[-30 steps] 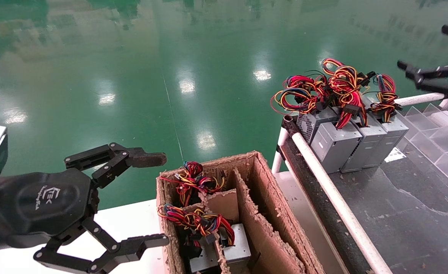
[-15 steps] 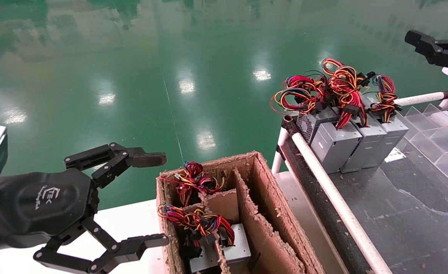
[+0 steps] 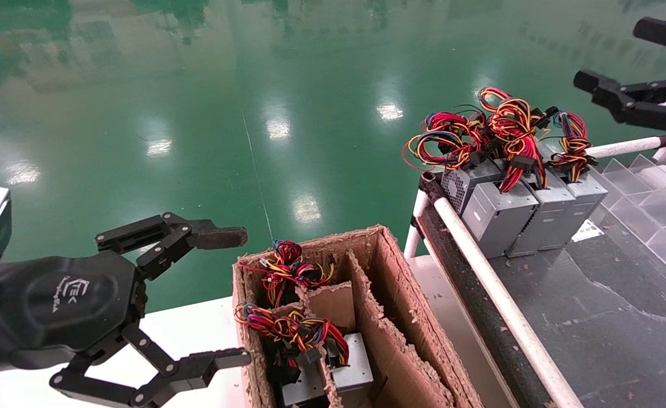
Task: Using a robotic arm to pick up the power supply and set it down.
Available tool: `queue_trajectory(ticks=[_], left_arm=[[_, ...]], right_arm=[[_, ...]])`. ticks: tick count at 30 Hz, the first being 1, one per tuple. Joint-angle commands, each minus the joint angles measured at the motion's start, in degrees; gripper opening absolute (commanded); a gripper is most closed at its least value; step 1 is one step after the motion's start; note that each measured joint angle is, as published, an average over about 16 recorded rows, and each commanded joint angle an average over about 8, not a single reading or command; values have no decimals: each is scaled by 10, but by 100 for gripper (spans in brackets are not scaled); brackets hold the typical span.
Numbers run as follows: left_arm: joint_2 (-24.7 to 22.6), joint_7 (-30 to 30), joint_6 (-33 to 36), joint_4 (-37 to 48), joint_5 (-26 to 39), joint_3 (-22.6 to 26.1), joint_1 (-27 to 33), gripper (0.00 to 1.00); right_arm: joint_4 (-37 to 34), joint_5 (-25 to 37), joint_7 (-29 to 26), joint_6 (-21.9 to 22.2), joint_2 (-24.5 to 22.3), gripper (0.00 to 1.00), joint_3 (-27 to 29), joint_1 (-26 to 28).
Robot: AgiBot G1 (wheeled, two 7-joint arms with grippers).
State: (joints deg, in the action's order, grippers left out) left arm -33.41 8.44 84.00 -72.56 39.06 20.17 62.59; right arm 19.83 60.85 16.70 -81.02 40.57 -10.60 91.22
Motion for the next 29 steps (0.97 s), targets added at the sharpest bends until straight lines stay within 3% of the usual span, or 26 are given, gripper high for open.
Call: queue_trajectory(ticks=[1,29], left_arm=[[0,0,0,0,0,0,0,100],[0,0,0,0,0,0,0,100]], right_arm=[[27,-9,-14,-2,-3,100,-3,-15],[380,-134,-194,-33,-39,100,-38,-209]])
